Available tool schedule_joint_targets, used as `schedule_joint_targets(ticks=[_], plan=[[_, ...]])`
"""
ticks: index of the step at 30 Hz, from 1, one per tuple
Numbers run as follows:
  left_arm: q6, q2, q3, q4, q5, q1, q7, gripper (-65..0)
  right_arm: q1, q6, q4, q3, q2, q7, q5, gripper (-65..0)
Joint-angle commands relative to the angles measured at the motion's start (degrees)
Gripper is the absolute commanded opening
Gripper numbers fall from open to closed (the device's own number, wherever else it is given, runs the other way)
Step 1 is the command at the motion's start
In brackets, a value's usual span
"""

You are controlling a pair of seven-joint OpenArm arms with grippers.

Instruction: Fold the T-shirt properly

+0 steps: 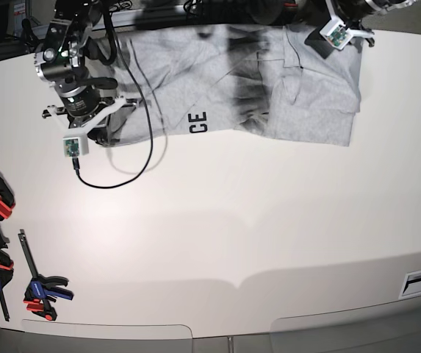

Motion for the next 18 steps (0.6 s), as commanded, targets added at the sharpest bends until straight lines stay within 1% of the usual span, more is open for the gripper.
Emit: schedule_joint_targets(ticks=[1, 8, 10, 11, 13, 14, 15, 16, 18], plan=[[-0.32, -0.33, -0.26, 1.05, -0.94, 0.46, -1.33, -41.9, 0.31, 0.44, 1.16, 0.15, 0.20, 1.27, 0.37, -65.0], [-0.32, -0.31, -0.26, 1.05, -0.94, 0.28, -5.38, -41.9, 0.31, 0.44, 1.16, 0.33, 0.24, 1.20, -0.31, -65.0], [-0.32, -0.31, -0.26, 1.07, -0.90, 0.04, -5.42, -41.9, 0.31, 0.44, 1.16, 1.49, 0.87, 1.07, -1.36, -65.0], [-0.32, -0.31, -0.26, 1.05, -0.87, 0.02, -5.40, -41.9, 0.31, 0.42, 1.16, 2.40, 1.46, 0.94, -1.33, -63.9], [-0.32, -0.31, -0.26, 1.05, -0.87, 0.02, -5.40, -41.9, 0.31, 0.39, 1.16, 4.81, 3.08, 0.57, -0.02, -50.8], [-0.32, -0.31, -0.26, 1.07, -0.87, 0.02, -5.42, -41.9, 0.31, 0.42, 1.16, 6.25, 3.98, -0.17, 1.75, -46.2], [-0.32, -0.31, -0.26, 1.07, -0.87, 0.02, -5.42, -41.9, 0.31, 0.46, 1.16, 7.76, 4.83, -0.96, 4.11, -44.0], [-0.32, -0.31, -0.26, 1.07, -0.90, 0.02, -5.46, -41.9, 0.31, 1.09, 1.14, 9.33, 5.64, -1.88, 6.84, -43.8], [-0.32, -0.31, -0.26, 1.07, -0.90, 0.02, -5.84, -41.9, 0.31, 3.48, 0.74, 12.41, 6.95, -4.57, 12.87, -43.8]])
